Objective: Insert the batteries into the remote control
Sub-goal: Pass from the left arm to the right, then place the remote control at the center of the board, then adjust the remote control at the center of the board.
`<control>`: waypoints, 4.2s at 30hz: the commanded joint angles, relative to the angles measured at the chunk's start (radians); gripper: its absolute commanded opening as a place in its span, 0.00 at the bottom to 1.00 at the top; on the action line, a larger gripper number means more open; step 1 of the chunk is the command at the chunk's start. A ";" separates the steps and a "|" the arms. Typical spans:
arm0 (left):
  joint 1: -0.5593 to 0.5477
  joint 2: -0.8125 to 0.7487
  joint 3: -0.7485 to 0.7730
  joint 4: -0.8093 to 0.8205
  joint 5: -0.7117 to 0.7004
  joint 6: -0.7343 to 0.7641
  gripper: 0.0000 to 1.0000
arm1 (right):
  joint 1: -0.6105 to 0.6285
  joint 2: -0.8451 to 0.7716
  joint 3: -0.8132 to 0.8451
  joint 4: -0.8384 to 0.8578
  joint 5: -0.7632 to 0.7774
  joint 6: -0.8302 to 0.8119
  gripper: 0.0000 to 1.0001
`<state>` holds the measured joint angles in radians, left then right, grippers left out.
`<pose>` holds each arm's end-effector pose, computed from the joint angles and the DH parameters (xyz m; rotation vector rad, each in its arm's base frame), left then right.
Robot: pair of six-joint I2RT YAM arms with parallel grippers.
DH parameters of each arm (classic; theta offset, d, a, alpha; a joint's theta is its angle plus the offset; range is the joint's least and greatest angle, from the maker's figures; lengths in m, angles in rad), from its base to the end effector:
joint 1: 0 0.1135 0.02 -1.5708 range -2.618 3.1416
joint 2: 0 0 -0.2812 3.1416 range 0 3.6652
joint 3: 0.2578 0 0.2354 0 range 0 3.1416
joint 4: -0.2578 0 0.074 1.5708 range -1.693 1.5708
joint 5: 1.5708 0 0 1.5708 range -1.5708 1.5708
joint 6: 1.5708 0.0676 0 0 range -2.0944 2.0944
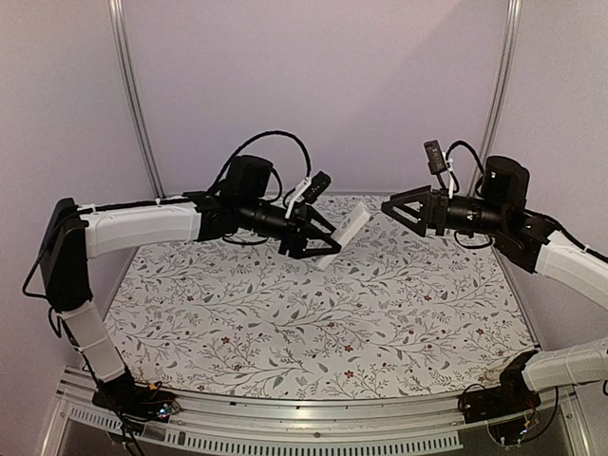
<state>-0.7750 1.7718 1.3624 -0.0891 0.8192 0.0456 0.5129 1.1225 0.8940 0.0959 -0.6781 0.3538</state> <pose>0.2615 -0.3252 0.2960 1.3199 1.6909 -1.2827 0.2048 0.1640 0.3571 -0.6767 1.6992 1.2018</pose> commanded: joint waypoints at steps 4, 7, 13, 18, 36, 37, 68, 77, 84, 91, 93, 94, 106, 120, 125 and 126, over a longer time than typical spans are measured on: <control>-0.005 -0.051 -0.078 0.375 0.186 -0.232 0.42 | 0.058 0.043 0.081 0.033 -0.108 0.016 0.97; -0.010 -0.053 -0.085 0.420 0.195 -0.264 0.42 | 0.094 0.077 0.101 0.038 -0.111 0.021 0.96; -0.020 -0.052 -0.103 0.489 0.210 -0.306 0.42 | 0.115 0.128 0.128 0.042 -0.087 0.024 0.94; -0.023 -0.049 -0.108 0.517 0.201 -0.325 0.42 | 0.140 0.154 0.148 0.060 -0.090 0.037 0.88; 0.002 -0.037 -0.152 0.598 0.137 -0.404 0.62 | 0.161 0.182 0.166 0.057 -0.062 0.061 0.32; 0.008 -0.044 -0.162 0.594 0.119 -0.404 0.68 | 0.161 0.186 0.170 0.051 -0.053 0.067 0.31; 0.105 -0.474 -0.534 0.213 -0.874 -0.376 1.00 | 0.290 1.016 1.011 -1.237 0.593 -0.122 0.29; 0.107 -0.526 -0.597 0.203 -0.943 -0.363 1.00 | 0.316 1.312 1.355 -1.453 0.733 -0.161 0.31; 0.111 -0.557 -0.622 0.209 -0.972 -0.350 1.00 | 0.317 1.407 1.379 -1.411 0.690 -0.128 0.38; 0.112 -0.556 -0.629 0.225 -0.966 -0.345 0.99 | 0.317 1.426 1.403 -1.382 0.663 -0.101 0.59; 0.113 -0.551 -0.627 0.222 -0.964 -0.345 0.99 | 0.316 1.423 1.403 -1.377 0.629 -0.103 0.76; 0.114 -0.547 -0.625 0.219 -0.960 -0.346 1.00 | 0.315 1.415 1.399 -1.371 0.609 -0.102 0.84; 0.115 -0.508 -0.599 0.202 -0.907 -0.369 0.99 | 0.197 1.015 0.912 -1.035 0.623 -0.140 0.99; 0.112 -0.449 -0.478 0.154 -0.834 -0.424 1.00 | 0.202 0.910 0.663 -0.972 0.998 -0.272 0.99; 0.112 -0.447 -0.462 0.140 -0.839 -0.425 1.00 | 0.215 0.933 0.625 -0.955 1.001 -0.317 0.99; 0.112 -0.446 -0.460 0.138 -0.841 -0.426 0.99 | 0.218 0.938 0.619 -0.952 0.992 -0.323 0.99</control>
<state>-0.6712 1.3163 0.8791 0.0872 -0.0307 -0.3717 0.7155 2.0251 1.5444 -0.8864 0.2867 0.0776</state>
